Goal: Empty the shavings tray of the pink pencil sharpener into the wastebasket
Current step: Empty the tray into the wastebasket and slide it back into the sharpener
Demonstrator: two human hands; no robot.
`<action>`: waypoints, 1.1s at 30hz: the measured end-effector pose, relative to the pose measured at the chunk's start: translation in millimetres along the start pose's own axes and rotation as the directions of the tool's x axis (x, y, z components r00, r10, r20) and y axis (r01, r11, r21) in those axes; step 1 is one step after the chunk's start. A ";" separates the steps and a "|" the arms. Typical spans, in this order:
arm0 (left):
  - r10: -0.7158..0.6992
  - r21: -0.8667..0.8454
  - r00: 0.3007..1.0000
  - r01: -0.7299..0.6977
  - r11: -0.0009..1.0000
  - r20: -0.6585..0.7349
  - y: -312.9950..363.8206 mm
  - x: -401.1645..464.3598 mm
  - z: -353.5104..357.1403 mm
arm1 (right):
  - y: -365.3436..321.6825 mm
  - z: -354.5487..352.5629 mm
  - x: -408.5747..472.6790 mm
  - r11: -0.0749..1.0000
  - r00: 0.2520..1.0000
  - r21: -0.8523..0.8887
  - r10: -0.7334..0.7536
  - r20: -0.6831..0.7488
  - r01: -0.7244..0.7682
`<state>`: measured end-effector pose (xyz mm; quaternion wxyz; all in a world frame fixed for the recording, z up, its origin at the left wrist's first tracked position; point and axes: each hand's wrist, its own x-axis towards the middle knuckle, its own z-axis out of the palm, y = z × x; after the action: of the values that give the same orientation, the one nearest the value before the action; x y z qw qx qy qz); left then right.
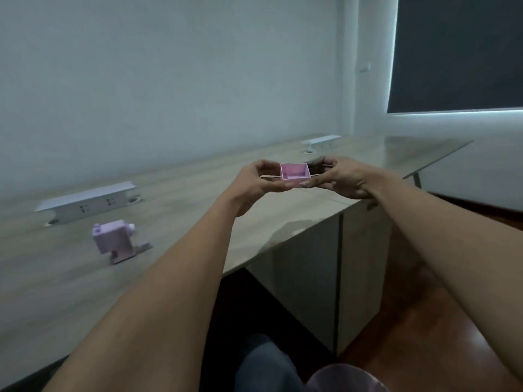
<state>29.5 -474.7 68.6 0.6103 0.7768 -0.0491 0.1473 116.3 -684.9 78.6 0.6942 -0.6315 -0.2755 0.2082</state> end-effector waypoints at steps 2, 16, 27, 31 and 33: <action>0.002 0.030 0.999 0.000 1.000 -0.035 9.0 -9.0 -29.7 | -7.4 25.8 17.2 1.000 0.999 -0.006 0.002 0.052 -0.002; 0.006 0.200 0.913 0.083 0.976 -0.407 40.8 -119.0 -212.5 | -17.7 233.5 98.3 0.997 0.912 0.049 -0.081 0.403 0.067; -0.063 0.161 0.791 0.200 0.967 -0.608 -3.6 -209.1 -301.4 | 49.3 331.5 134.9 0.967 0.870 -0.167 -0.091 0.485 0.194; -0.120 0.147 0.764 0.272 0.951 -0.634 -30.4 -234.1 -321.0 | 73.7 336.9 140.7 0.958 0.865 -0.219 -0.053 0.500 0.186; -0.162 0.156 0.743 0.339 0.928 -0.649 -41.7 -242.4 -325.8 | 81.9 339.6 141.4 0.955 0.857 -0.229 -0.046 0.513 0.188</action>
<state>-245.5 -175.7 28.5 0.4966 0.7569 0.2822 0.3175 9.6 -326.5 31.5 0.5169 -0.6261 -0.5107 0.2828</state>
